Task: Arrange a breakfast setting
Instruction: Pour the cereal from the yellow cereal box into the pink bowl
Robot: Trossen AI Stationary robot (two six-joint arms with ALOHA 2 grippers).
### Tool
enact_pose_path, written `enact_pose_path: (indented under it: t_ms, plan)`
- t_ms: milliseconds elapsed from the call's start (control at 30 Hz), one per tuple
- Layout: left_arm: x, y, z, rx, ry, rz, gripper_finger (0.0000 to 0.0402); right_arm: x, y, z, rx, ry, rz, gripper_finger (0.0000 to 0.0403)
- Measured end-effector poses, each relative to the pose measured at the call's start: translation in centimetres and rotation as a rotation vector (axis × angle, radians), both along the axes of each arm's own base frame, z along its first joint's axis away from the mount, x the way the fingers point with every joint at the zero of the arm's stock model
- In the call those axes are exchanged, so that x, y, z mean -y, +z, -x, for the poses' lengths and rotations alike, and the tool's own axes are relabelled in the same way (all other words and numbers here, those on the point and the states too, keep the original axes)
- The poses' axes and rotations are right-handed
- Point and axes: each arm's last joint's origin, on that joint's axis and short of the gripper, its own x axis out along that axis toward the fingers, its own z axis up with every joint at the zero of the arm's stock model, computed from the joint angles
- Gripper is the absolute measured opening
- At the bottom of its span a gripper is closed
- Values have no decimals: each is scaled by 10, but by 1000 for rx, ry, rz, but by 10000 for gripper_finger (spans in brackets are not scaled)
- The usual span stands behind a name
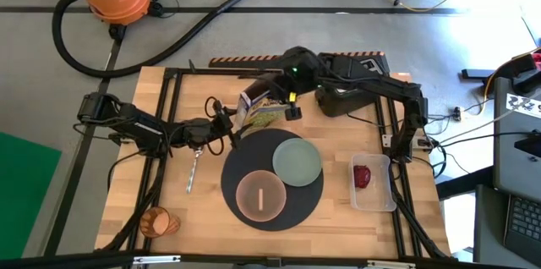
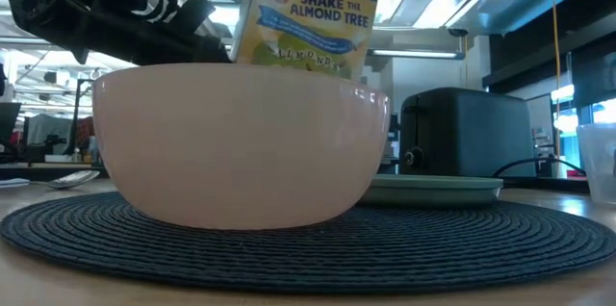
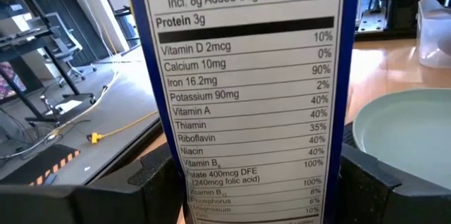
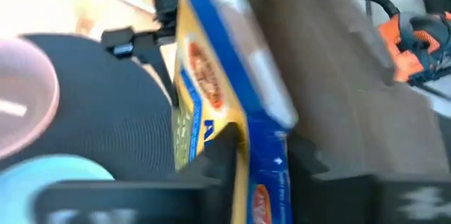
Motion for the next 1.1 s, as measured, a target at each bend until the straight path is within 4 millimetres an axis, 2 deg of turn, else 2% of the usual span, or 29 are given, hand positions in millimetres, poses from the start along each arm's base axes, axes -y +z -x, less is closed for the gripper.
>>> enact_pose_path:
  t_ms: [67, 333, 700, 833, 1100]
  plan:
    - [0, 1, 0, 6, -2, -2, 266, -1, -1, 1, -22, 46, 49, 14]
    - [0, 5, 0, 9, -11, -56, 266, -7, 1, 7, -98, 251, 309, 4]
    - [3, 42, 14, 179, -28, -79, 269, -1, 48, 26, -5, 411, 531, 1]
    - [11, 51, 20, 205, -72, -73, 291, 7, 54, 34, -1, 485, 549, 1]
    - [19, 59, 29, 216, -138, -69, 355, 28, 48, 42, -28, 591, 571, 0]
